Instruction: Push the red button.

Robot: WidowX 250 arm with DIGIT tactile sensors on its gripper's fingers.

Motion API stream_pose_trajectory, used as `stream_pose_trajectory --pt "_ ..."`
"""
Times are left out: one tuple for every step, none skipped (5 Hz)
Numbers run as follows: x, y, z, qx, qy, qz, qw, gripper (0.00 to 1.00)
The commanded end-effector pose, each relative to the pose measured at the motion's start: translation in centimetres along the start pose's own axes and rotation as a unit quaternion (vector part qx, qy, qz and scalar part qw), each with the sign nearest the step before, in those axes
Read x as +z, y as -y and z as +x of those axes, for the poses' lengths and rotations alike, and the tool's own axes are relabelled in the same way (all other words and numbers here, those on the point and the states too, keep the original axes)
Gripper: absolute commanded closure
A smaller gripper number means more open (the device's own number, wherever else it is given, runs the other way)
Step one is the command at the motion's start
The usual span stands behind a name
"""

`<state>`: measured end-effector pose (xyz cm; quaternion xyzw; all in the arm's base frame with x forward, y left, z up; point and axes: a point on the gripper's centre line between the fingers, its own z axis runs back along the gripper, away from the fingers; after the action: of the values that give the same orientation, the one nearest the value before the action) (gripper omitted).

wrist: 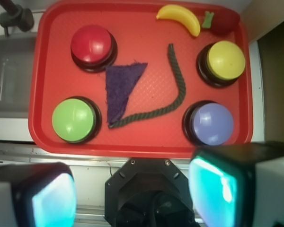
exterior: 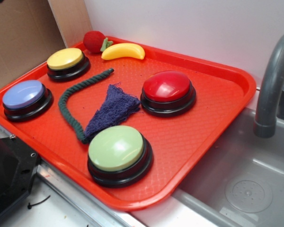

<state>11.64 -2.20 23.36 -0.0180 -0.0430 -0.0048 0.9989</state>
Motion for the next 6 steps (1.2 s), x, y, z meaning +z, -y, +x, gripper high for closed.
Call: stream_pose_trajectory --pt "-6.1 4.6 8.0 -0.112 0.059 -0.007 0.992 0.0" --pt "-9.7 5.6 10.3 -0.156 0.074 -0.022 0.985 0.0" --pt "-12.4 6.3 12.0 -0.183 0.08 -0.038 0.979 0.0" --pt "-12.4 6.3 12.0 -0.183 0.08 -0.038 0.979 0.0" --pt "-12.4 6.3 12.0 -0.183 0.08 -0.038 0.979 0.0" --pt "-12.4 6.3 12.0 -0.183 0.08 -0.038 0.979 0.0"
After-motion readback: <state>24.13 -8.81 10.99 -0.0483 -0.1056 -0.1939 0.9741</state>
